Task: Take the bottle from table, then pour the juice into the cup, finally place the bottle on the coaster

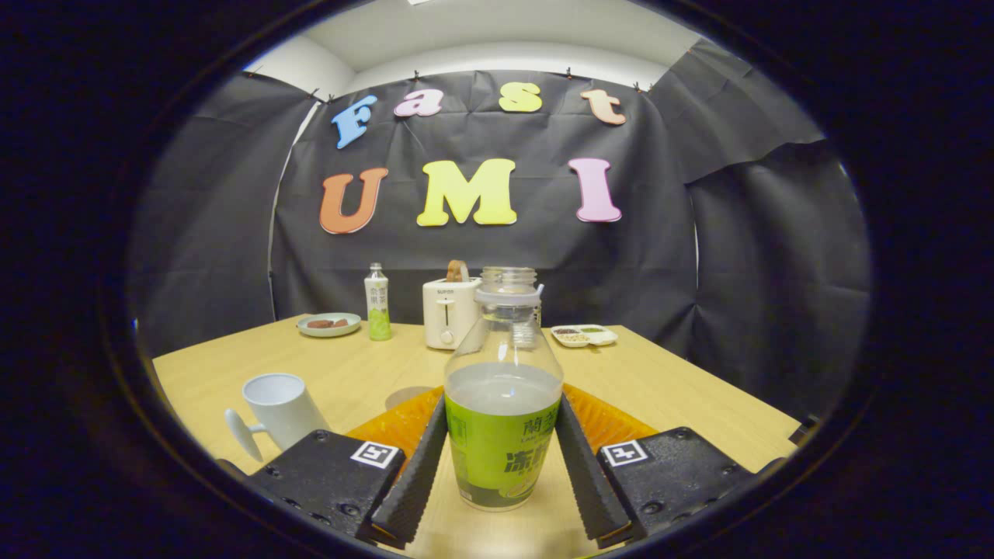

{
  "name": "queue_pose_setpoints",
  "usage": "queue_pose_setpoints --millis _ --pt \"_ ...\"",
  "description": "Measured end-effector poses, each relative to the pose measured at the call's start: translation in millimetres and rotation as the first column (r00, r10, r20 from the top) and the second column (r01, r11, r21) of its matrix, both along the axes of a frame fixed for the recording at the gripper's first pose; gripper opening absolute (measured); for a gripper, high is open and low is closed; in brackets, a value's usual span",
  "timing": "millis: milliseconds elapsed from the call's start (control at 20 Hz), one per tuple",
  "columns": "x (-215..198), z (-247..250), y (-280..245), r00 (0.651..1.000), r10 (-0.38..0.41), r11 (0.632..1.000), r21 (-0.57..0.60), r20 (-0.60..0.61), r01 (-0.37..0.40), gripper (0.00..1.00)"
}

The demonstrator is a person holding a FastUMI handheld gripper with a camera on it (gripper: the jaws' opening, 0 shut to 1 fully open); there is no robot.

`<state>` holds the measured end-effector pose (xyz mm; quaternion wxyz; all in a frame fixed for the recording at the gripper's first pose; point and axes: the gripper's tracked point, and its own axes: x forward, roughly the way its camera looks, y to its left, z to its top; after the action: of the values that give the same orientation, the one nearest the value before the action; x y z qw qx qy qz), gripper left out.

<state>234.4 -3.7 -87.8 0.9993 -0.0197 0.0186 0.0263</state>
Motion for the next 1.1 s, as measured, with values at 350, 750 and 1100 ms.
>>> queue_pose_setpoints --millis 350,750,1100 --pt "-30 48 -12 1.000 -0.014 0.998 -0.061 0.003 0.014 0.80" --pt "-53 117 -13 0.999 -0.027 0.975 -0.219 0.026 0.032 0.80" --pt "-53 153 4 0.994 -0.071 0.907 -0.410 0.086 0.101 0.80"
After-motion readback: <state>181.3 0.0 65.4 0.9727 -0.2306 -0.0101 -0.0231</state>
